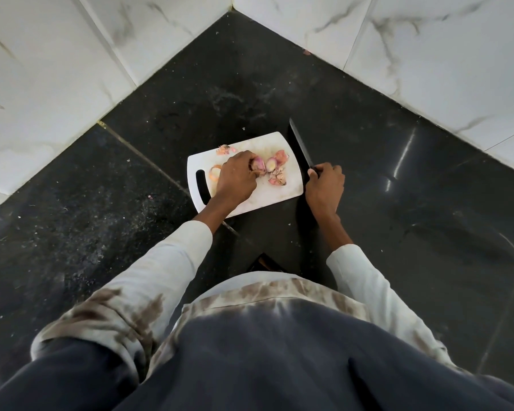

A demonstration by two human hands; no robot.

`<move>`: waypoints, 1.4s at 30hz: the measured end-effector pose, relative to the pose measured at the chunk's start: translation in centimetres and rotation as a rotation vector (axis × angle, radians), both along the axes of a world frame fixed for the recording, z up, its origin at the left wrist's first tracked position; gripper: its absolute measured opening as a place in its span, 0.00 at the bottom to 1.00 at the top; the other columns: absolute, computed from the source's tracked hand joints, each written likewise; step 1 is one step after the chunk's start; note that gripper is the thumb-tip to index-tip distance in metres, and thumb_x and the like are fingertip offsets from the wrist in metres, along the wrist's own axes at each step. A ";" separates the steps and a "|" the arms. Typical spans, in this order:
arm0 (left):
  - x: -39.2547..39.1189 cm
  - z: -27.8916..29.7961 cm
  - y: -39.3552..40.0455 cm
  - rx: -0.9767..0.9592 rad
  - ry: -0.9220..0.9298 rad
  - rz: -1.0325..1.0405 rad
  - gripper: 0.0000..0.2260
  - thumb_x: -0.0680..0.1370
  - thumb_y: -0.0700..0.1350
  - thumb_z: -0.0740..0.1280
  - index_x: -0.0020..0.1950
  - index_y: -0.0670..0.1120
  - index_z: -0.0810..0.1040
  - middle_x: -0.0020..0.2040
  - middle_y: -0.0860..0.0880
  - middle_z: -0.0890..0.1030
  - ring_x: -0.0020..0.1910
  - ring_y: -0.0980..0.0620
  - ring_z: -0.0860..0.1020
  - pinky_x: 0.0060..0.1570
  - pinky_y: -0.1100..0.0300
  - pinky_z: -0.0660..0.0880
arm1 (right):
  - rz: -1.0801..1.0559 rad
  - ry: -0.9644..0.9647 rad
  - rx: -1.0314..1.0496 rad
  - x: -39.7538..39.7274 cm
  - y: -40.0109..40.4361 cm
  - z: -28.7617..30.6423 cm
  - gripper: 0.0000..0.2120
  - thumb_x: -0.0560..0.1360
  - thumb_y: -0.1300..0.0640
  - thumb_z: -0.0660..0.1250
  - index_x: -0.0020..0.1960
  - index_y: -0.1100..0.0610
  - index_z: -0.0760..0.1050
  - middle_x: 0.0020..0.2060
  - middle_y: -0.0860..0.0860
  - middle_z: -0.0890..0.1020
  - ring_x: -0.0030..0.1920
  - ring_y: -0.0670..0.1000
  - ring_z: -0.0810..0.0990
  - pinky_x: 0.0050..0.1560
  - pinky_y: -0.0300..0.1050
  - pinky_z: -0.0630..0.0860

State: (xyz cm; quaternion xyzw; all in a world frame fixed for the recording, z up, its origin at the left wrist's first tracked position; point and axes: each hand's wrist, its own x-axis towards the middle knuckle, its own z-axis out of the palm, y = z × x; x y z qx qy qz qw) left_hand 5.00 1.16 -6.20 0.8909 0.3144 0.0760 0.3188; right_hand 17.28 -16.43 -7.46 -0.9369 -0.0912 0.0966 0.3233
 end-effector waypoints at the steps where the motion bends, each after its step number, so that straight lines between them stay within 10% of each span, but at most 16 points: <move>1: 0.0 0.0 0.0 -0.001 0.001 0.000 0.13 0.78 0.38 0.71 0.63 0.43 0.81 0.59 0.45 0.85 0.59 0.45 0.82 0.60 0.48 0.81 | 0.005 -0.005 -0.015 0.2 -0.1 0.0 0.12 0.86 0.55 0.63 0.65 0.58 0.79 0.63 0.57 0.77 0.65 0.58 0.75 0.67 0.57 0.74; 6: 0.1 0.0 0.3 0.002 0.004 -0.001 0.14 0.79 0.38 0.70 0.65 0.43 0.81 0.61 0.46 0.85 0.60 0.46 0.82 0.62 0.50 0.80 | 0.001 -0.040 0.021 0.7 -0.5 -0.3 0.14 0.85 0.65 0.57 0.60 0.59 0.81 0.56 0.56 0.84 0.60 0.59 0.76 0.53 0.49 0.72; 19: -0.4 0.7 0.0 -0.030 0.007 -0.032 0.17 0.80 0.37 0.69 0.69 0.43 0.79 0.66 0.44 0.82 0.65 0.44 0.80 0.66 0.49 0.78 | 0.112 0.004 -0.025 0.2 -0.1 -0.1 0.15 0.81 0.60 0.69 0.66 0.54 0.74 0.66 0.54 0.72 0.68 0.58 0.72 0.68 0.58 0.70; 28: -1.0 0.9 0.1 -0.066 -0.006 -0.059 0.19 0.79 0.35 0.68 0.70 0.44 0.78 0.67 0.45 0.82 0.66 0.45 0.79 0.68 0.48 0.78 | 0.209 -0.171 0.005 -0.5 0.8 0.7 0.16 0.79 0.61 0.72 0.66 0.54 0.78 0.65 0.52 0.75 0.66 0.56 0.72 0.68 0.55 0.74; 42: -1.1 1.2 -0.4 -0.035 -0.004 -0.046 0.18 0.78 0.36 0.69 0.68 0.46 0.79 0.64 0.48 0.83 0.61 0.47 0.81 0.62 0.50 0.80 | 0.376 0.055 0.071 -2.7 1.5 -0.1 0.17 0.75 0.64 0.78 0.62 0.57 0.81 0.57 0.51 0.77 0.51 0.49 0.78 0.51 0.39 0.73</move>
